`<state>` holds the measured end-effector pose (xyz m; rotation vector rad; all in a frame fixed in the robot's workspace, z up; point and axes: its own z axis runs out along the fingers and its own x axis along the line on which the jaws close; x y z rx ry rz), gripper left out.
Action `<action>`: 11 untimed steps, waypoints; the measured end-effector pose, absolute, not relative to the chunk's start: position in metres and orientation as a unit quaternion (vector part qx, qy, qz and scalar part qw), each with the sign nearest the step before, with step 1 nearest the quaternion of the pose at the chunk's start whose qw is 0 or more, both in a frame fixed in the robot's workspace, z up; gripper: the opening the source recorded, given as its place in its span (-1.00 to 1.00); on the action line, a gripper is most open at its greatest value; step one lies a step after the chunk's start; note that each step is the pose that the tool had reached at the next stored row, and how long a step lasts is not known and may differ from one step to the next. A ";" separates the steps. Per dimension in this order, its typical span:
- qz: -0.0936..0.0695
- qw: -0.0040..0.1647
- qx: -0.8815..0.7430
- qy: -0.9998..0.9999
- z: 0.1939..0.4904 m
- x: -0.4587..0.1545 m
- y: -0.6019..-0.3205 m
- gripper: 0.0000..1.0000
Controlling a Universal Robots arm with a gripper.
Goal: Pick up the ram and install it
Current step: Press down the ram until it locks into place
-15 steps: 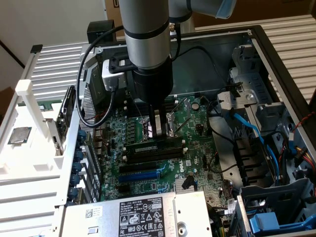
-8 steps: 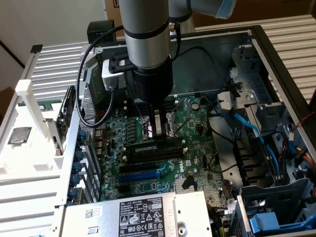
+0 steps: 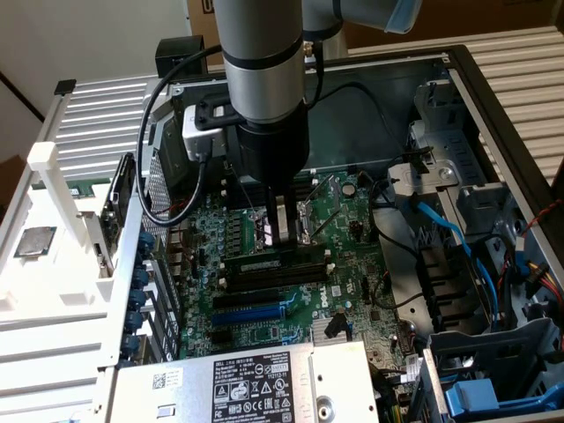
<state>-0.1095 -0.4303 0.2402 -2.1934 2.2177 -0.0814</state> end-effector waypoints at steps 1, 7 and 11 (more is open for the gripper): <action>-0.026 0.010 -0.703 0.711 0.240 -0.109 -0.430 -0.74; -0.016 0.006 -0.704 0.710 0.240 -0.106 -0.431 -0.74; -0.014 0.005 -0.707 0.707 0.240 -0.106 -0.431 -0.74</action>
